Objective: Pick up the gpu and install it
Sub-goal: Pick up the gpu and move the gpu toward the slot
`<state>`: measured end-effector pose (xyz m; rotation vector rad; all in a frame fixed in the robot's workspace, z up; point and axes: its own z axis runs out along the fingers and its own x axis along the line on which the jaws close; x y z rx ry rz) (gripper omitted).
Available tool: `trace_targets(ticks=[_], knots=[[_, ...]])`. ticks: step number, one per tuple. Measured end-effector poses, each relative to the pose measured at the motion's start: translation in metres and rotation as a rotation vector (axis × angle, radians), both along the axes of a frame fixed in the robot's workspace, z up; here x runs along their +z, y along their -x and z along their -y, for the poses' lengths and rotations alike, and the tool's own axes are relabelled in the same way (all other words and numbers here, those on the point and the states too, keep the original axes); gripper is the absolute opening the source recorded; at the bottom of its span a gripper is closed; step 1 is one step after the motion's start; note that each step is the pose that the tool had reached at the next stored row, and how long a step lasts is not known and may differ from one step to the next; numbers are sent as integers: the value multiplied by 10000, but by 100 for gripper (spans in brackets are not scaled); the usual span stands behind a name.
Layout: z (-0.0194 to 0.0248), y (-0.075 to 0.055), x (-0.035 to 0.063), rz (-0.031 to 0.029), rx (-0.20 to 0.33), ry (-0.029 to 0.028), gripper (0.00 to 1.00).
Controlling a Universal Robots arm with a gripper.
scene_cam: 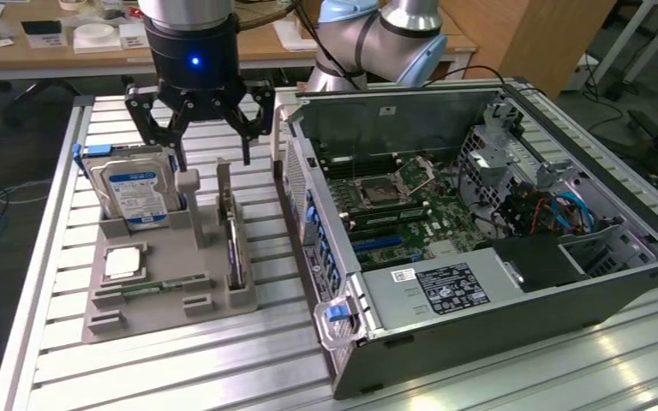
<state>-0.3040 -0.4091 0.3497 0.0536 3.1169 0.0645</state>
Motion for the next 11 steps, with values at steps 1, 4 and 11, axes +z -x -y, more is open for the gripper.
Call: trace_targets(ticks=[1, 4, 11], knots=[[2, 0, -14, -1, 0, 0, 76], [6, 0, -55, 0, 2, 0, 76], [17, 0, -147, -1, 11, 0, 76]])
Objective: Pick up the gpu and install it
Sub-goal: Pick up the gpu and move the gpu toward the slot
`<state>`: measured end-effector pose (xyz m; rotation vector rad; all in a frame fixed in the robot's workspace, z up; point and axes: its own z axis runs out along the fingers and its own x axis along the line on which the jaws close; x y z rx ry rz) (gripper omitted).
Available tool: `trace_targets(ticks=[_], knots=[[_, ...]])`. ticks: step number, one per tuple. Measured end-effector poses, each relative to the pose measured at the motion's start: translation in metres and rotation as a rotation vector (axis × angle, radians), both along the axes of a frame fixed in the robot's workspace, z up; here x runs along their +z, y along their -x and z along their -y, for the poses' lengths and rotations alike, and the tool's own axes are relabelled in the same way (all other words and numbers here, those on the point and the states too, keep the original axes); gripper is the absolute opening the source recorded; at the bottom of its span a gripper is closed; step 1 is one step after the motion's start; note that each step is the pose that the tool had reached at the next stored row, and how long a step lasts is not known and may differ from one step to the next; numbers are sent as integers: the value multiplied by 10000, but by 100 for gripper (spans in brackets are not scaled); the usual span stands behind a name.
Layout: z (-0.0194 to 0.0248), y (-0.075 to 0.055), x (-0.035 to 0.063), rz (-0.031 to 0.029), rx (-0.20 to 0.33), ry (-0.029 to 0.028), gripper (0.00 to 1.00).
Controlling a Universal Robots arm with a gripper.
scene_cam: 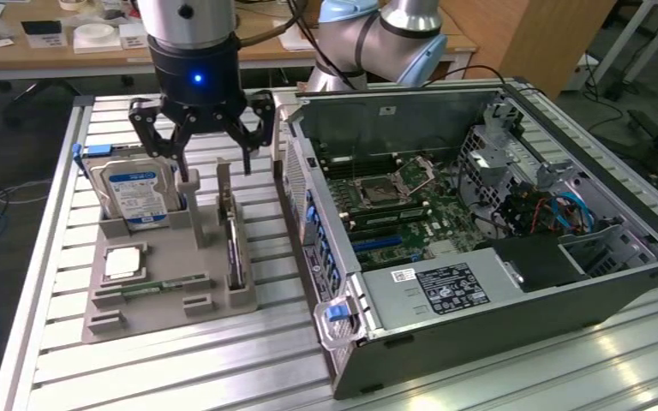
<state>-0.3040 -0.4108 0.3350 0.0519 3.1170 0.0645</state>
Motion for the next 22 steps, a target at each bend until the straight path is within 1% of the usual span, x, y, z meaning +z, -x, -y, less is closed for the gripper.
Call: trace_targets(ticks=[4, 19, 20, 22], knots=[[11, 1, -57, 1, 2, 0, 76], [24, 0, -267, 1, 37, 0, 76], [26, 0, -280, 1, 43, 0, 76], [48, 0, -297, -2, 60, 1, 76]])
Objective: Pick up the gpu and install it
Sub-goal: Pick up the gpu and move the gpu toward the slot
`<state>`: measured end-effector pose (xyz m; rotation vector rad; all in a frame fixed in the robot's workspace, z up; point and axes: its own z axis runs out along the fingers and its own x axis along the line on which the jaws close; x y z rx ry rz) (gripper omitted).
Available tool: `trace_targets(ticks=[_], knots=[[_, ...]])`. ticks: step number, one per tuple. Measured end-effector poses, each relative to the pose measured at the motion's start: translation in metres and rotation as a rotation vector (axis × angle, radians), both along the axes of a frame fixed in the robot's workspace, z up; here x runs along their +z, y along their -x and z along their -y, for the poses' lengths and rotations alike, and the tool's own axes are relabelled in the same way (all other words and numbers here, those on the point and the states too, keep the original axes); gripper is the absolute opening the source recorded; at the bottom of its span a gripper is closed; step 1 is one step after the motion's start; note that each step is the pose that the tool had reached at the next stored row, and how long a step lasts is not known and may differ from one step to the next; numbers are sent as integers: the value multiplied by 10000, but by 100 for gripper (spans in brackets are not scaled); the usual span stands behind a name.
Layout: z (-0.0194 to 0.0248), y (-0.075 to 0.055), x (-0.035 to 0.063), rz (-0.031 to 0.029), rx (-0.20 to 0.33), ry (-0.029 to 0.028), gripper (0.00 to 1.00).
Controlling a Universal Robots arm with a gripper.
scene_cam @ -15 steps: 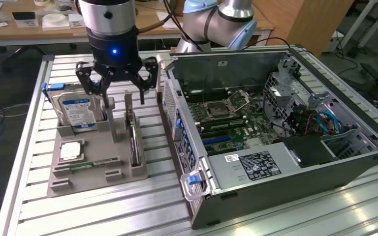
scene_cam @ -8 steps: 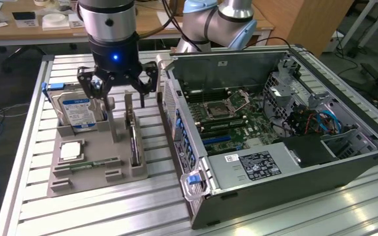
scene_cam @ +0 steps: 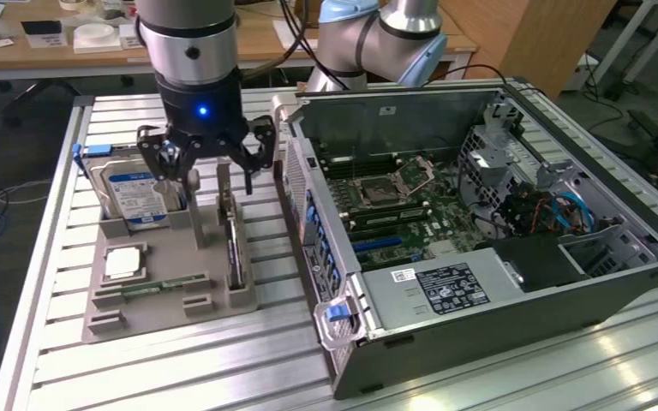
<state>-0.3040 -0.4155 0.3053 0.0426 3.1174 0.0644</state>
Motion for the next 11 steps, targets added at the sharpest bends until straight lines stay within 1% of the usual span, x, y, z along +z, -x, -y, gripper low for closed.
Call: trace_targets(ticks=[3, 7, 11], knots=[[57, 0, -9, 2, 19, 0, 76], [86, -6, -23, 4, 76, -1, 76], [127, -10, -58, 2, 152, 1, 76]])
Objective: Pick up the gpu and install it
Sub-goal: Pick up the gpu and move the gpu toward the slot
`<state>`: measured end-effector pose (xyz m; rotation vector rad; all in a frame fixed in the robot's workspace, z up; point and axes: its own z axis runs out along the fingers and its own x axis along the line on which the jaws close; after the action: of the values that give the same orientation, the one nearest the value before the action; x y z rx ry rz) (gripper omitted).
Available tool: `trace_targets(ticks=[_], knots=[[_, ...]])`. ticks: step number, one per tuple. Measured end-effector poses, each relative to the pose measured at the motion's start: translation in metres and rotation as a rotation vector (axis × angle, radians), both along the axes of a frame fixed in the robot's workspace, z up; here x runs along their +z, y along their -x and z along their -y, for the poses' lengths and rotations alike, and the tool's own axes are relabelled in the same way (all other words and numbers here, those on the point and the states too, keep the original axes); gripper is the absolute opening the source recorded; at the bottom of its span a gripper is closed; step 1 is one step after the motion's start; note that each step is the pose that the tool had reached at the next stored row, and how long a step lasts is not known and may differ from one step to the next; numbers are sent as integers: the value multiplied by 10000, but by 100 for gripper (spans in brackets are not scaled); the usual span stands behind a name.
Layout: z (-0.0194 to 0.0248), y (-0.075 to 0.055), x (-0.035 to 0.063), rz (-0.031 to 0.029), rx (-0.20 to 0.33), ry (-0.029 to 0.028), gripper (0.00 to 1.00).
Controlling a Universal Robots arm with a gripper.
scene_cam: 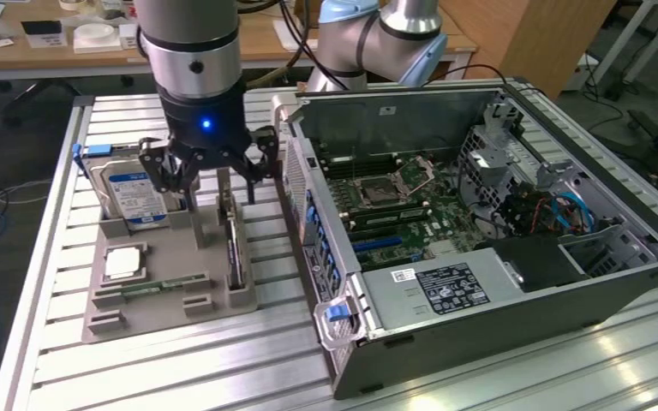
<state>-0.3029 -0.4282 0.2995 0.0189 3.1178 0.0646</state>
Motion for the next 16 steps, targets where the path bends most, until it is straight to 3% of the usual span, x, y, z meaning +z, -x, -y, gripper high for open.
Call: trace_targets(ticks=[8, 16], knots=[[68, -2, -130, -5, 240, 10, 76], [97, -2, -275, -6, 307, 9, 76]])
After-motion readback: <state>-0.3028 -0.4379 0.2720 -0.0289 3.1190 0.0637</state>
